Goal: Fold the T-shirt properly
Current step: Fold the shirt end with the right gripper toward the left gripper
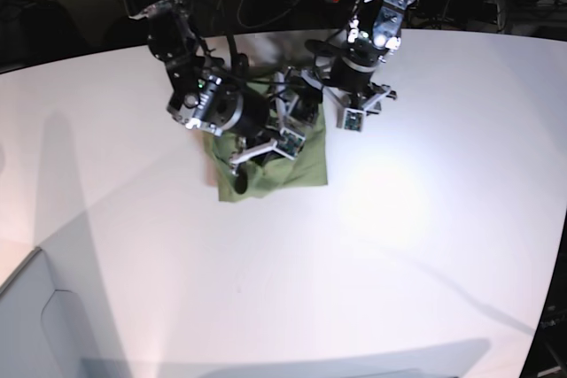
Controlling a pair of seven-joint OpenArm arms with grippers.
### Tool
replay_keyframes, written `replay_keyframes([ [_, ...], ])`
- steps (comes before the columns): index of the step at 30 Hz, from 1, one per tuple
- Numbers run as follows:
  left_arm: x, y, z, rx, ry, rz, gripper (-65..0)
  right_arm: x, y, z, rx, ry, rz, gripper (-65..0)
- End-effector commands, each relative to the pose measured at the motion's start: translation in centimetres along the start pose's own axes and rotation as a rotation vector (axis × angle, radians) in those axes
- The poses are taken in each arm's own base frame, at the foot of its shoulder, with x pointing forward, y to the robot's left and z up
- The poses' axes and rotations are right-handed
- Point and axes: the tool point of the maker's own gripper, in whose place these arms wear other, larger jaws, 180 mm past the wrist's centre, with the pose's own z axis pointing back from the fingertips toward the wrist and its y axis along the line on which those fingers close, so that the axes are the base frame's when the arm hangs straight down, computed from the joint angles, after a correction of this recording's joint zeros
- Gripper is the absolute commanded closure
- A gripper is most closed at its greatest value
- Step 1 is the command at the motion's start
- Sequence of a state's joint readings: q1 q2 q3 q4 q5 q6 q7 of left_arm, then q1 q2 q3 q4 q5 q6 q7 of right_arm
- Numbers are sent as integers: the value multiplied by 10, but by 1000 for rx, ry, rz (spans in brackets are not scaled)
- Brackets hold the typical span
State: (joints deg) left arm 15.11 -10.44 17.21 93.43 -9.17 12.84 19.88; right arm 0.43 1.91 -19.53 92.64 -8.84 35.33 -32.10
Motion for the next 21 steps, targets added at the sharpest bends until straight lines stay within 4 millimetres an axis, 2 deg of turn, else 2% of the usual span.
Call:
replay_keyframes([
  [1, 3, 0, 2, 1, -7, 7, -355, 21, -4, 6, -8, -69, 22, -400],
  [2, 3, 0, 2, 2, -7, 8, -355, 26, -7, 10, -22, -88, 28, -446],
  [4, 5, -2, 5, -2, -15, 10, -355, 34, -15, 24, -65, -134, 29, -485],
  [8, 17, -7, 18, -17, -54, 16, -355, 41, -42, 60, -192, -187, 16, -488],
  [12, 30, -12, 29, -31, -93, 17, -355, 28, -55, 86, -284, -180, -21, -488],
  [14, 34, -9, 32, -24, -106, 22, -355, 18, -53, 94, -300, -166, -43, -488],
  [21, 48, 16, 53, 44, -155, 49, -355, -8, -25, 92, -252, -110, -94, -486],
])
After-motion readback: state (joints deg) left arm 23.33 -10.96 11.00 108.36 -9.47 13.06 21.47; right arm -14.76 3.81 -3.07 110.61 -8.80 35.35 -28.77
